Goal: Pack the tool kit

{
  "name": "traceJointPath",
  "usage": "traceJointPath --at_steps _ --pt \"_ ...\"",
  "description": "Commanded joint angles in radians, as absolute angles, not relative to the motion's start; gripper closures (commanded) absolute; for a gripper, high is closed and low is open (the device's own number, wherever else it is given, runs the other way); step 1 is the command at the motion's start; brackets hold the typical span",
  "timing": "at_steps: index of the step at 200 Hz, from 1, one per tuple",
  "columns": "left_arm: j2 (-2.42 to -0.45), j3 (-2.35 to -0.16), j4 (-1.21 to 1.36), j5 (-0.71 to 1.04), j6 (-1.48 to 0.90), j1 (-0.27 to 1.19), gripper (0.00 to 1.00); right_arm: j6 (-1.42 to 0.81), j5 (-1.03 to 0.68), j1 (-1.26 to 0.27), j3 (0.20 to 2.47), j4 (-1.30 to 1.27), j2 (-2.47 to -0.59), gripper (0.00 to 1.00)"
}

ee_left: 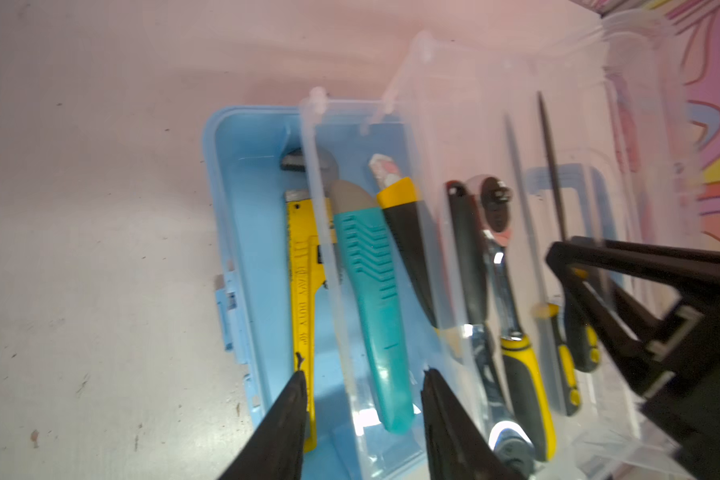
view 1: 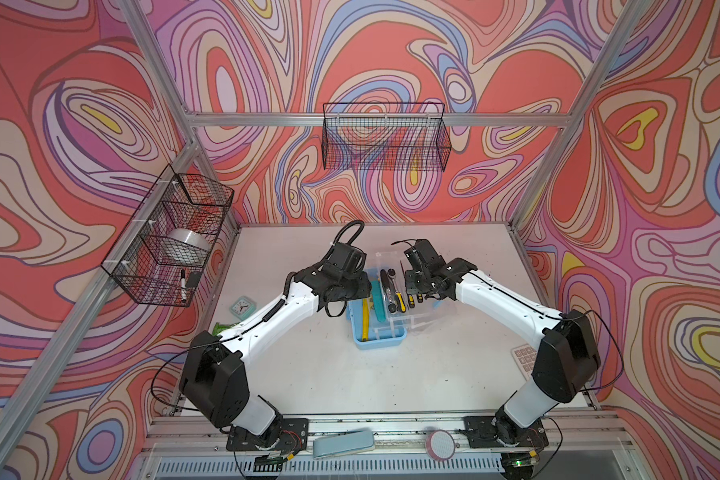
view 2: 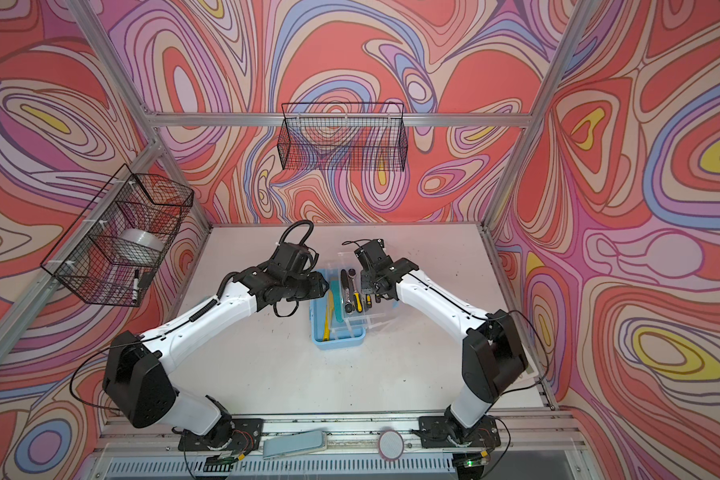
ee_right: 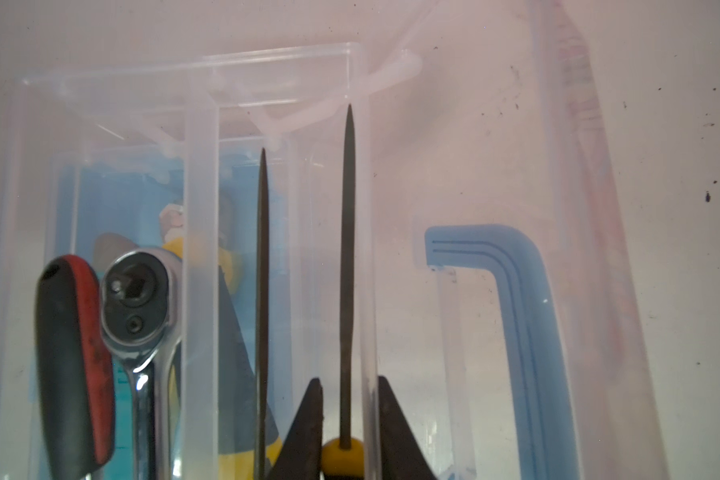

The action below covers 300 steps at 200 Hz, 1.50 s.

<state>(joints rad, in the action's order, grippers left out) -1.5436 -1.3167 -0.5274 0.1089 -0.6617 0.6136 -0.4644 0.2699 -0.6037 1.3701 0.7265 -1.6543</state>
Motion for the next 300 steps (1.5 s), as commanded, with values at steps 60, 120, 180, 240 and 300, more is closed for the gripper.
traceJointPath --at_steps 60,120,180,240,300 --pt "-1.656 -1.372 -0.502 0.241 -0.652 0.639 0.60 -0.464 0.312 -0.620 1.396 0.742 -1.690 0.83" --pt "-1.698 -1.360 -0.485 0.260 -0.678 0.665 0.67 -0.464 0.296 -0.620 1.411 0.741 -1.701 0.83" --pt "-1.714 -1.330 -0.491 0.225 -0.691 0.670 0.72 -0.463 0.292 -0.621 1.416 0.742 -1.703 0.81" --pt "-1.732 -1.321 -0.490 0.213 -0.691 0.670 0.79 -0.456 0.304 -0.621 1.425 0.750 -1.694 0.79" --pt "-1.730 -1.296 -0.485 0.199 -0.693 0.670 0.81 -0.456 0.302 -0.622 1.434 0.752 -1.690 0.74"
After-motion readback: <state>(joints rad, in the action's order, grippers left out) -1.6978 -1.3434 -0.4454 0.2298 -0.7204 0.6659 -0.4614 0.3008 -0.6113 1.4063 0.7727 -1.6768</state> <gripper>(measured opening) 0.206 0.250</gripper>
